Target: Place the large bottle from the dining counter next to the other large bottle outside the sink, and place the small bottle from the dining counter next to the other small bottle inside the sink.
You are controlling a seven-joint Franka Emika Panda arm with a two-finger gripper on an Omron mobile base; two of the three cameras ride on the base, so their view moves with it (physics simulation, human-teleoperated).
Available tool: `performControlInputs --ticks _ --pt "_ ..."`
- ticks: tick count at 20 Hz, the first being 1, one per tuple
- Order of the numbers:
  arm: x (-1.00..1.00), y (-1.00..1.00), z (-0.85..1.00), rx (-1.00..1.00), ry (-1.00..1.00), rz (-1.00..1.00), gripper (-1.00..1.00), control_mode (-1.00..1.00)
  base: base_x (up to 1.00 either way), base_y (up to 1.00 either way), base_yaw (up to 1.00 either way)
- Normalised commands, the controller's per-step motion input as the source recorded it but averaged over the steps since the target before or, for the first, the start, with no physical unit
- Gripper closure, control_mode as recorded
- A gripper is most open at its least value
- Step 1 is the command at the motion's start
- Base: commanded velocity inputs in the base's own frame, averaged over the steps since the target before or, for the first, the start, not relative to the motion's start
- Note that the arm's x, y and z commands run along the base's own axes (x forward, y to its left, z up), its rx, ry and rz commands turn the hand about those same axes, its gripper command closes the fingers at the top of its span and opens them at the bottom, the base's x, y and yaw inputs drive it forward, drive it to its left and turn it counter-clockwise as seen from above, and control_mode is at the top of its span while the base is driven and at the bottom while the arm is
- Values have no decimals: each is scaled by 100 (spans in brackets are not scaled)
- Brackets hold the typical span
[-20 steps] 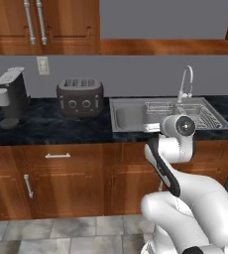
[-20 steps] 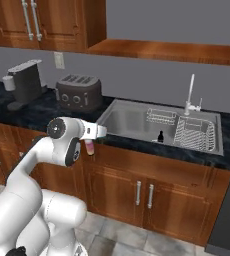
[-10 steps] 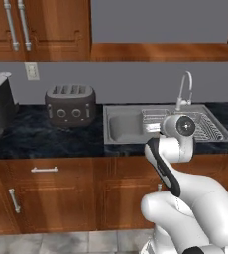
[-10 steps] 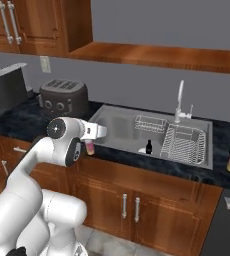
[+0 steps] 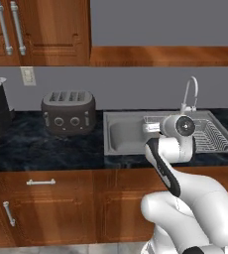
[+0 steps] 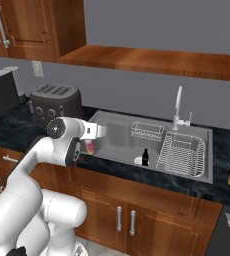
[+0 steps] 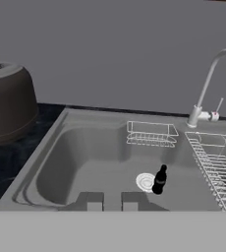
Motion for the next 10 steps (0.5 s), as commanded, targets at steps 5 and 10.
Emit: performControlInputs --ticks 5,10 --pt "0 0 0 0 0 0 100 100 41 -6 0" --pt "0 0 0 0 0 0 100 100 34 -5 0"
